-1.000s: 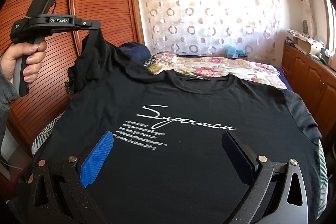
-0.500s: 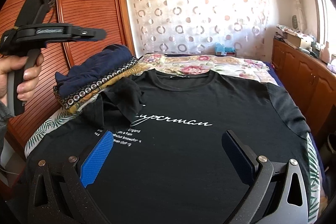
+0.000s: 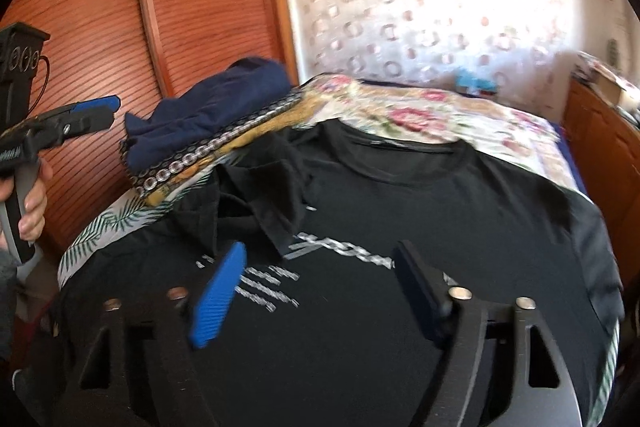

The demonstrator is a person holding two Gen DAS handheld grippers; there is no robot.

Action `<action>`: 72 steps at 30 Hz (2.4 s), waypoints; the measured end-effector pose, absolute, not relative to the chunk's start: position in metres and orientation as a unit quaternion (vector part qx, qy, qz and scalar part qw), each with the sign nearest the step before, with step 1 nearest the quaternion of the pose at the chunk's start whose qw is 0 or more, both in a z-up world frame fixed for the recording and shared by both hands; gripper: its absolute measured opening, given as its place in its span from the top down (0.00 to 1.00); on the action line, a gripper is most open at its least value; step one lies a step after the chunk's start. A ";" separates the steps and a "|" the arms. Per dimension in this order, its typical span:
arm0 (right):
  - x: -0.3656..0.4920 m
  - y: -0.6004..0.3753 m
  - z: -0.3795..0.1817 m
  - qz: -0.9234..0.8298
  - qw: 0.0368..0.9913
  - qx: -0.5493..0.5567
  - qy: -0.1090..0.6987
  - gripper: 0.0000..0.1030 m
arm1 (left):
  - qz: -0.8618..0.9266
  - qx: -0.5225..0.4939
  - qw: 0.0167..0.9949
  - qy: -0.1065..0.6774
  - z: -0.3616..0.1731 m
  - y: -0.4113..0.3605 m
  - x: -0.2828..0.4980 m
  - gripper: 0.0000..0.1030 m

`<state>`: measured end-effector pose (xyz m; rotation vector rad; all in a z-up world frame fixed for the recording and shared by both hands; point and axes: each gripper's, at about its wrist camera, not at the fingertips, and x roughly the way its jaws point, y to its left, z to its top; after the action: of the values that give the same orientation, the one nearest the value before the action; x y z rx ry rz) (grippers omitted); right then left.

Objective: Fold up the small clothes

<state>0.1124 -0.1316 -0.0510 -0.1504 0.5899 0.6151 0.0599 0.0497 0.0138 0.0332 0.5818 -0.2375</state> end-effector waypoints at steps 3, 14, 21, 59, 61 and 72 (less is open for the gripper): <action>0.131 -0.104 -0.053 0.327 0.891 -0.090 0.303 0.47 | -0.108 0.013 0.950 0.292 0.004 0.055 0.054 0.18; 0.190 -0.039 -0.092 0.323 0.863 -0.164 0.352 0.73 | -0.106 -0.001 0.945 0.309 -0.024 0.064 0.038 0.18; 0.182 -0.056 -0.079 0.314 0.874 -0.154 0.336 0.97 | -0.109 -0.002 0.942 0.319 -0.033 0.059 0.036 0.18; 0.140 -0.065 -0.107 0.352 0.850 -0.105 0.377 0.96 | -0.110 -0.022 0.937 0.331 -0.052 0.059 0.018 0.18; 0.130 -0.071 -0.101 0.357 0.851 -0.103 0.371 0.98 | -0.109 -0.022 0.937 0.331 -0.052 0.059 0.018 0.18; 0.102 -0.093 -0.089 0.366 0.858 -0.091 0.350 0.97 | -0.111 -0.027 0.936 0.332 -0.055 0.056 0.020 0.18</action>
<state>0.1023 -0.0931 -0.0888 -0.1911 0.7343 0.7696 0.0202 0.0557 -0.0550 -0.0557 0.6792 -0.2265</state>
